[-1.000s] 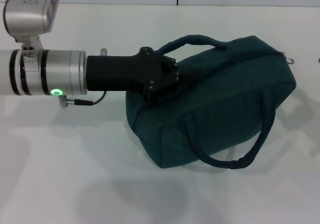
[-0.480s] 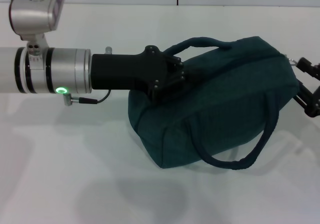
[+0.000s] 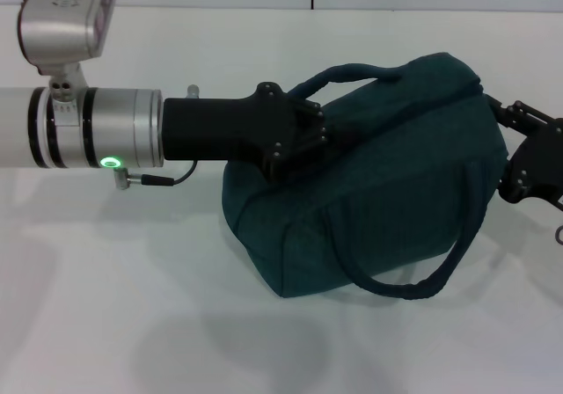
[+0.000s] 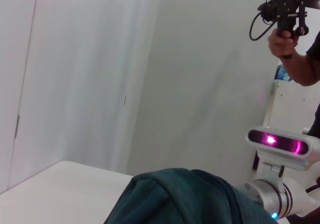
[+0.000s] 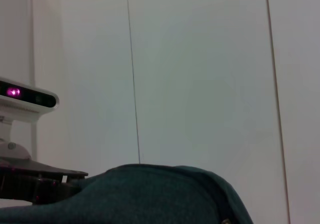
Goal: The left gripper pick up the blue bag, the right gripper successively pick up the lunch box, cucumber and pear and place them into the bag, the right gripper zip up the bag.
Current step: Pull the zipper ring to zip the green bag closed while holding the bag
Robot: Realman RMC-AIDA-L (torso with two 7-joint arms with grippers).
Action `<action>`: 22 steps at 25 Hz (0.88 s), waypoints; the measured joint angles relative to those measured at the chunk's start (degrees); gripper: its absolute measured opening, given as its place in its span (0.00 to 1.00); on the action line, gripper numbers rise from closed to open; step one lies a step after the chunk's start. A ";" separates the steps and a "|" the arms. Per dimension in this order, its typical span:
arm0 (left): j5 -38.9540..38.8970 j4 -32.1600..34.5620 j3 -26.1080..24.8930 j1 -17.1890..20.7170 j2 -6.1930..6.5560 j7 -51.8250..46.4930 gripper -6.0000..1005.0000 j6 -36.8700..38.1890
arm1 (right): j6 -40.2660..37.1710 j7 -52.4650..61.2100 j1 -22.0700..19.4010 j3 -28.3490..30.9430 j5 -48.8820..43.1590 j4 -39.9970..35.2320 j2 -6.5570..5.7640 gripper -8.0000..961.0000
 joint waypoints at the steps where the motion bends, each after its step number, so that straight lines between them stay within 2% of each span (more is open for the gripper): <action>1: -0.03 0.00 0.00 0.02 0.00 0.00 0.05 0.00 | 0.05 0.10 0.00 -0.02 0.00 -0.07 0.00 0.49; 15: -0.24 0.03 0.00 0.05 -0.41 -0.06 0.06 -0.09 | 0.37 -0.27 -0.93 0.19 0.04 0.38 0.02 0.41; 18: -0.25 0.11 -0.03 0.05 -0.44 -0.07 0.06 -0.10 | 0.56 -0.29 -0.92 0.15 0.02 0.38 0.02 0.19; 22: -0.56 0.11 -0.08 0.39 -0.44 -0.11 0.07 -0.10 | 0.86 -0.34 -1.17 0.23 0.16 0.38 0.02 0.15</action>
